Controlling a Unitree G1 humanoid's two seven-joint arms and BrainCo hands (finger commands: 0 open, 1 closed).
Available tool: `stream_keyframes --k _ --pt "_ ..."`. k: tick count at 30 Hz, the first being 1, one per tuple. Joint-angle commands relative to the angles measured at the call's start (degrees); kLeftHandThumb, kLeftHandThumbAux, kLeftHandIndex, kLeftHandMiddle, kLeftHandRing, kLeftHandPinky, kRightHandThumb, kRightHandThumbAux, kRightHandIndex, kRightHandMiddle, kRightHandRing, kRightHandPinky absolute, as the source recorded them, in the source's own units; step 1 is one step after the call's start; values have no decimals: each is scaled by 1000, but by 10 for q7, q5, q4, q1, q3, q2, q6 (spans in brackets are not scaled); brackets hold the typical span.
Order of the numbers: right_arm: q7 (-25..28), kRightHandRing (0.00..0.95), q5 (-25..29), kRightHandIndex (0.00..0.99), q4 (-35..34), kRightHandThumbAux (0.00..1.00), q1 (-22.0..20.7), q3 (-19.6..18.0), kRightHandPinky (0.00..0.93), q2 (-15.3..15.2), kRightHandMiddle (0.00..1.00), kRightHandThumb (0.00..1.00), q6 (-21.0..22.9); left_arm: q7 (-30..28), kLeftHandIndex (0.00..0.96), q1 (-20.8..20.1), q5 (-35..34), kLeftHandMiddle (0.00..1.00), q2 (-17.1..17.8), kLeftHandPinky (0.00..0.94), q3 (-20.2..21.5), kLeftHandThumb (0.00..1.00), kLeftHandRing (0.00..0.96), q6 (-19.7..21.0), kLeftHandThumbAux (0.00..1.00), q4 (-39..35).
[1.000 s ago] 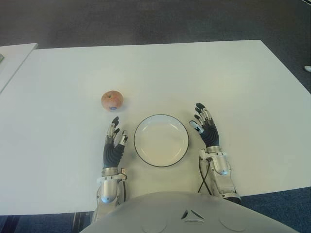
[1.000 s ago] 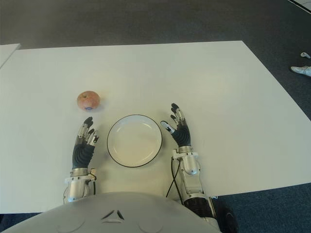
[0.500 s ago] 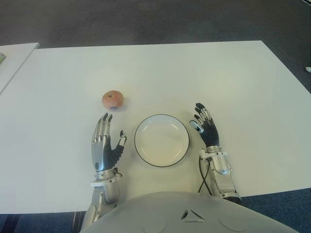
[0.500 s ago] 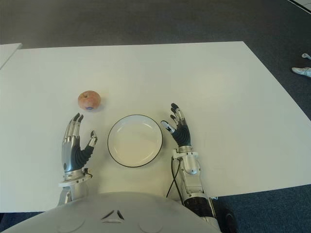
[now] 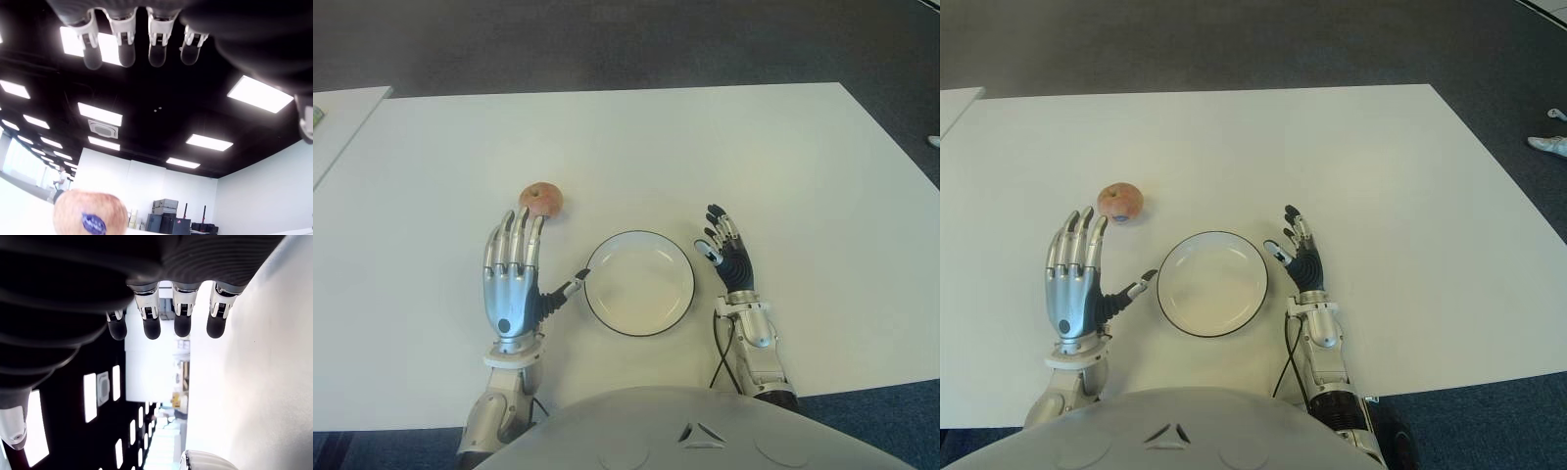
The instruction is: Put the apples into the plate.
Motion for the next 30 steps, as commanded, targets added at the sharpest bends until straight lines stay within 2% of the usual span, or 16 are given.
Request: stream_keyframes --k 1,7,11,22,30 --pt "-1 0 -5 0 45 525 15 -3 0 -4 0 94 18 -21 0 -17 5 0 14 0 -8 167 0 28 314 -25" --pt "-6 0 -8 0 67 521 4 -5 0 -3 0 88 4 -59 0 -101 9 0 39 0 -7 165 0 70 304 13" --pt "-10 0 -7 0 87 505 -6 -7 0 -1 0 86 -9 -80 0 -153 -11 0 67 0 -14 211 0 71 307 76" --pt "-7 0 3 0 100 481 -13 -14 0 2 0 102 -9 -129 3 -223 -65 3 118 0 -30 274 0 53 345 142" --pt "-3 0 6 0 103 487 -11 -16 0 1 0 111 -10 -157 19 -281 -109 9 132 0 -44 304 0 44 377 196"
